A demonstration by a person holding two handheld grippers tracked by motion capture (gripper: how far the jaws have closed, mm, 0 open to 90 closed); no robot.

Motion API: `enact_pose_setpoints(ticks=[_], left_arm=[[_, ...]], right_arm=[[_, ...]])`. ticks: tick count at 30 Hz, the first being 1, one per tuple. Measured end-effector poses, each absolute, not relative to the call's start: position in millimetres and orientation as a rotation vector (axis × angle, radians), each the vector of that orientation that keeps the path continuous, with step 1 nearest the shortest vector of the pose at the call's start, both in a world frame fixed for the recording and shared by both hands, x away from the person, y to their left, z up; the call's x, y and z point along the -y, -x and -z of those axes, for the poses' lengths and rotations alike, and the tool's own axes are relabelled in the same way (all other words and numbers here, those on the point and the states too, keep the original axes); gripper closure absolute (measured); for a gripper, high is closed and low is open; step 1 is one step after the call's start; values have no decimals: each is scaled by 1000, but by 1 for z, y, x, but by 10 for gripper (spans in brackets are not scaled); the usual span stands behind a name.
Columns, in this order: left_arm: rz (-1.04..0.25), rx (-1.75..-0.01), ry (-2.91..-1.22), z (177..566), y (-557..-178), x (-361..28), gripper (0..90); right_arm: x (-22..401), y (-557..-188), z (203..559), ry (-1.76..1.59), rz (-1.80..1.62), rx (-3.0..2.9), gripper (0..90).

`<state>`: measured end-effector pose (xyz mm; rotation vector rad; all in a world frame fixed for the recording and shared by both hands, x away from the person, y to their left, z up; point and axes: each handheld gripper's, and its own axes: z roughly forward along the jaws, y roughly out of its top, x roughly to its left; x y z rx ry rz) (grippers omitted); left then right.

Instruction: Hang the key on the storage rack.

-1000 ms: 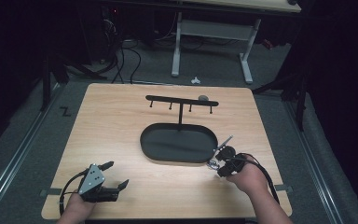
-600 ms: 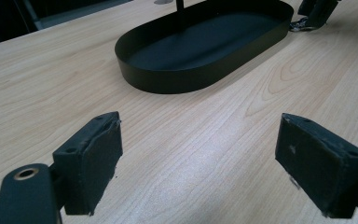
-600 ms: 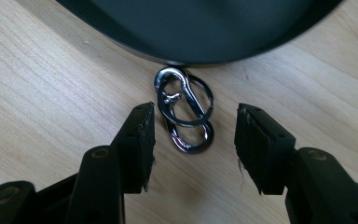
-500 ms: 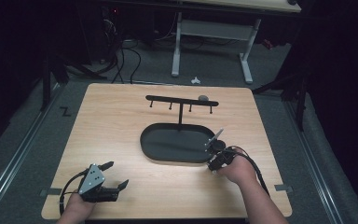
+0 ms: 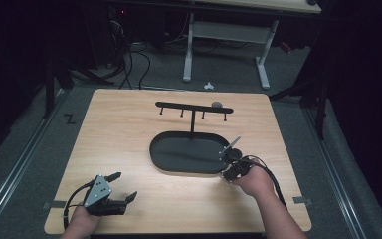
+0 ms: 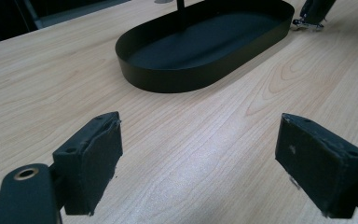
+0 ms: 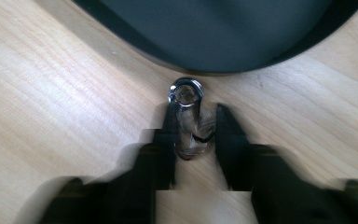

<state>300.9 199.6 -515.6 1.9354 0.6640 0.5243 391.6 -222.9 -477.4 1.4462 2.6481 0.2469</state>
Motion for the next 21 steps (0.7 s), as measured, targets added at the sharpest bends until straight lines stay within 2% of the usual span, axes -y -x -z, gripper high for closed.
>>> enact_pose_setpoints(ticks=[3, 6, 16, 21], left_arm=[[-524, -664, -1934, 516, -301, -200, 152], [-524, -664, -1935, 516, -301, -199, 152], [-523, -668, -1941, 516, -302, -199, 152], [-521, -662, -1939, 516, -301, -198, 152]], right_arm=[[228, -383, 476, -1429, -235, -2651, 867], [228, -380, 476, -1440, -260, -2641, 874], [234, -376, 476, -1490, -224, -2641, 794], [233, -373, 475, -1504, -200, -2628, 782]])
